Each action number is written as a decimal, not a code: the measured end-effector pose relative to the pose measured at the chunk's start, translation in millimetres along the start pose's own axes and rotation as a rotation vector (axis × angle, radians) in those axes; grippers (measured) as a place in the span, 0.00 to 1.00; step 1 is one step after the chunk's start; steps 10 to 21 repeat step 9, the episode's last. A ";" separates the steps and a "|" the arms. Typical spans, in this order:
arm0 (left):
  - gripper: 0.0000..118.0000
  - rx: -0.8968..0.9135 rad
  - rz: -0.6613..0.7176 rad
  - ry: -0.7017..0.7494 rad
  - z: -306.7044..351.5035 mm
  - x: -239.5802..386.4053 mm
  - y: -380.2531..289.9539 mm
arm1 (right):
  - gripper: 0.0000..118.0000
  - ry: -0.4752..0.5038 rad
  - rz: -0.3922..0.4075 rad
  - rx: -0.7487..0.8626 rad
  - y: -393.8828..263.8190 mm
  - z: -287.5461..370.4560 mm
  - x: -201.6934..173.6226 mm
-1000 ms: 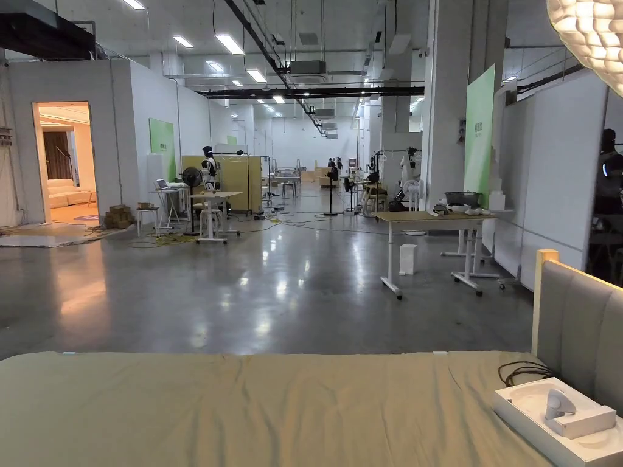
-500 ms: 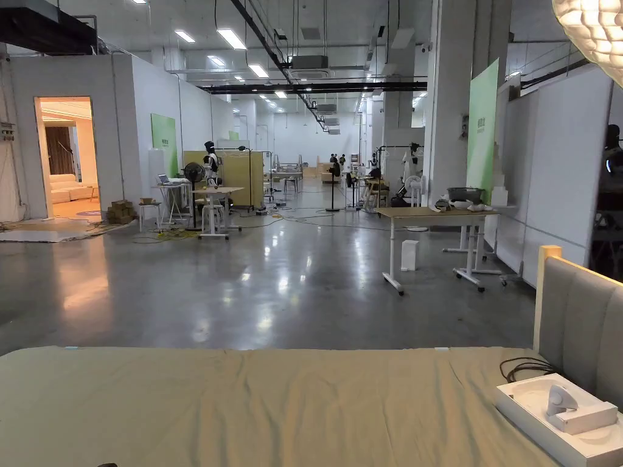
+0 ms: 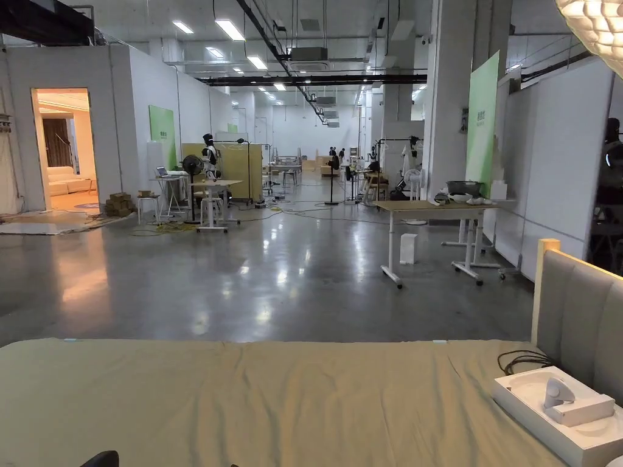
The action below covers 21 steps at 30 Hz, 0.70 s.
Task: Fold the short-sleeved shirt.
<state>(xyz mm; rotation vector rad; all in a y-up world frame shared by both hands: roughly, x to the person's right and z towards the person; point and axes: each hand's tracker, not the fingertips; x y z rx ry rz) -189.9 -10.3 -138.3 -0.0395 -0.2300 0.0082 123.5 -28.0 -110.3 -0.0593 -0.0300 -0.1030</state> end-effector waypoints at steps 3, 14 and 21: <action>0.84 -0.002 -0.006 0.007 0.1 -0.3 -1.0 | 1.00 0.006 -0.005 0.009 1.5 0.8 0.3; 0.84 -0.001 0.008 0.008 0.8 -1.8 -0.6 | 1.00 -0.025 0.070 0.009 6.0 1.7 -9.6; 0.84 -0.001 0.008 0.008 0.8 -1.8 -0.6 | 1.00 -0.025 0.070 0.009 6.0 1.7 -9.6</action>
